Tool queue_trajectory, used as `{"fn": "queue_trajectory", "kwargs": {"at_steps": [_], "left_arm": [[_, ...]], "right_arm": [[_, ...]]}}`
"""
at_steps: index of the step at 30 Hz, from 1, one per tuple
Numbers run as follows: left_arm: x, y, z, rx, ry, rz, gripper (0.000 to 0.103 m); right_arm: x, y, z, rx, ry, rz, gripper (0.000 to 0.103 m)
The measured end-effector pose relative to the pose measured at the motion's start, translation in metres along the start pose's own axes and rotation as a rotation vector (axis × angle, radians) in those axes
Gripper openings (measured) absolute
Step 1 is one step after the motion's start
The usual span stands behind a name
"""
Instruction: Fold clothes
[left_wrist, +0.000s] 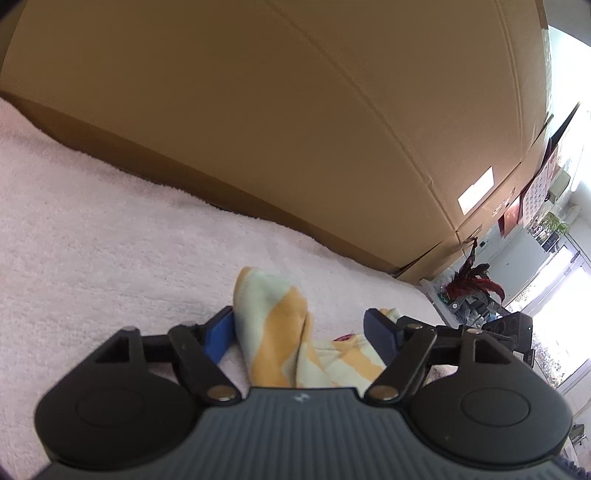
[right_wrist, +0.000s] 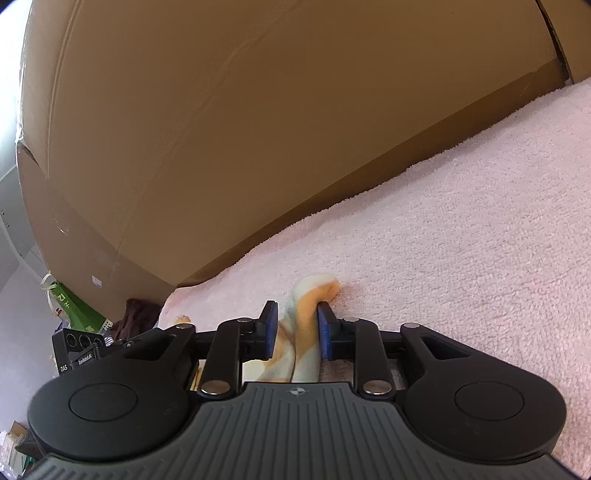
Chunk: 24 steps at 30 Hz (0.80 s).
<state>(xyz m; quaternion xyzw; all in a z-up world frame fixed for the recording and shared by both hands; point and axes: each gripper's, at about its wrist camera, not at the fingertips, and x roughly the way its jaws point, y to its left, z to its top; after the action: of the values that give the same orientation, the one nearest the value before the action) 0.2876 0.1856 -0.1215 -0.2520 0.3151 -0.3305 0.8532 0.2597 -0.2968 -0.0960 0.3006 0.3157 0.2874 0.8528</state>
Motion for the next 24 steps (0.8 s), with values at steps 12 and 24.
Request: {"fn": "queue_trajectory", "kwargs": {"at_steps": [12, 24], "left_arm": [[-0.0028, 0.0032, -0.0007, -0.017, -0.006, -0.026, 0.083], [-0.0037, 0.0100, 0.0006, -0.065, -0.018, -0.019, 0.068]], "right_arm": [[0.0051, -0.0009, 0.0043, 0.013, -0.013, -0.010, 0.027], [0.0062, -0.0019, 0.0063, 0.024, -0.016, -0.014, 0.024]]}}
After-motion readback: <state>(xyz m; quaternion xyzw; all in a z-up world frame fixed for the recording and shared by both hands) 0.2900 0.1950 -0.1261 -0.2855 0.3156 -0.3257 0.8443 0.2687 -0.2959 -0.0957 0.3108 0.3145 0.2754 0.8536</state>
